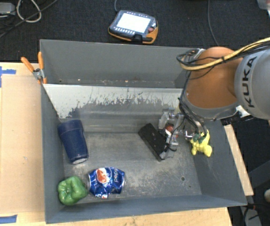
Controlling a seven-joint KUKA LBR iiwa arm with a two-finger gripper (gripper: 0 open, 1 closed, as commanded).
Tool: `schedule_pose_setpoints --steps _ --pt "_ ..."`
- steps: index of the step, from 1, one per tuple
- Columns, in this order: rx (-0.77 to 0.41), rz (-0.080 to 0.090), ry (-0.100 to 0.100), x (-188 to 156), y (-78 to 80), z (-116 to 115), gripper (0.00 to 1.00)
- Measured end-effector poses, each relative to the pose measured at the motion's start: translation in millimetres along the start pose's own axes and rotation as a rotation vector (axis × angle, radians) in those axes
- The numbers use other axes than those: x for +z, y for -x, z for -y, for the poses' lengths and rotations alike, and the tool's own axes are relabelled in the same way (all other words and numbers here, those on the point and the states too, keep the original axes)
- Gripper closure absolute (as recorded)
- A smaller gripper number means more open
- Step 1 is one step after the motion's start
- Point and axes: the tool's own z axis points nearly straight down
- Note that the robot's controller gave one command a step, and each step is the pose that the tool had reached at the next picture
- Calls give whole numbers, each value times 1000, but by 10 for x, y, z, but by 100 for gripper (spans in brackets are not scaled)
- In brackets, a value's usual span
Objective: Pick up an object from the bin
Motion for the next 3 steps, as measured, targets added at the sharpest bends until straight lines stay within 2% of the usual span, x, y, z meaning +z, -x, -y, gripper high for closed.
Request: schedule_pose_setpoints --steps 1,2,3 --pt "-13 -18 -3 -27 108 452 0" --pt "-21 -8 1 -946 -24 208 0" --pt "39 -15 -2 -311 130 157 0"
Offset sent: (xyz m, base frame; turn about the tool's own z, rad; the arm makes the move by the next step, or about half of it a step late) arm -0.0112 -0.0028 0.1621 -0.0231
